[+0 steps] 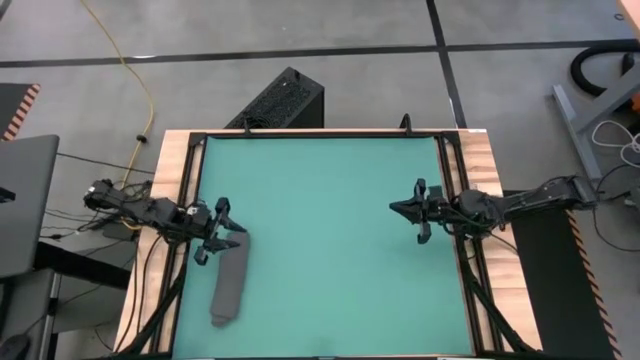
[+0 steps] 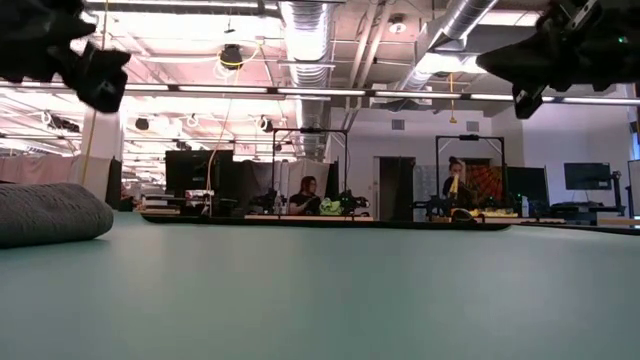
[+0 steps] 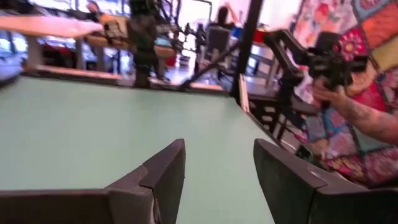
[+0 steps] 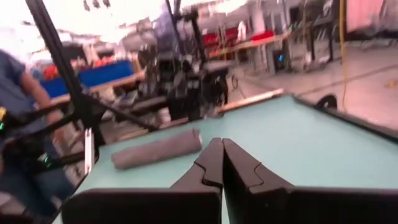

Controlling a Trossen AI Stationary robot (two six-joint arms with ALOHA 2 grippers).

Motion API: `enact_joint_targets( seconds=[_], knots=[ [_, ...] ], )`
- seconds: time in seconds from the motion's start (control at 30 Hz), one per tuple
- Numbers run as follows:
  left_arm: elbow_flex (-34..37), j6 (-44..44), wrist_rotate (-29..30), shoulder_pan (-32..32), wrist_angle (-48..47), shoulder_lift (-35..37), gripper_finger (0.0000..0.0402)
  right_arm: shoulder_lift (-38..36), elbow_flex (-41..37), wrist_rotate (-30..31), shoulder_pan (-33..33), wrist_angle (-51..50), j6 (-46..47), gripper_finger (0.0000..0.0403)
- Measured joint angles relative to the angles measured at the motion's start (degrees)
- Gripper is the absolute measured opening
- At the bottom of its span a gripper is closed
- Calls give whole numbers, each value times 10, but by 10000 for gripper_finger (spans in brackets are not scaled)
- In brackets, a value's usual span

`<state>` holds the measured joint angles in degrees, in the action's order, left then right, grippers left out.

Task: Roll towel
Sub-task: Return to Home Position

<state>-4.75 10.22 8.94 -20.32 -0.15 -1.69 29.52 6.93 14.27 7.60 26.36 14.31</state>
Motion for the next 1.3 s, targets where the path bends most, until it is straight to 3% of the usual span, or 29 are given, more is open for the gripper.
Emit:
enact_joint_targets(
  seconds=[0.13,0.33,0.43,0.57,1.3],
  knots=[
    [41,6,-37,0,38,0,180,9,-58,15,26,119,-24,21],
    [41,-20,-66,2,43,1,180,5,-64,17,28,126,-28,21],
    [41,-39,-35,2,26,1,180,4,-64,24,20,124,-25,21],
    [40,-54,8,3,26,-5,180,5,-64,24,12,108,-24,21],
    [39,-21,9,3,21,-5,180,5,-65,24,12,-135,-23,21]
  ],
)
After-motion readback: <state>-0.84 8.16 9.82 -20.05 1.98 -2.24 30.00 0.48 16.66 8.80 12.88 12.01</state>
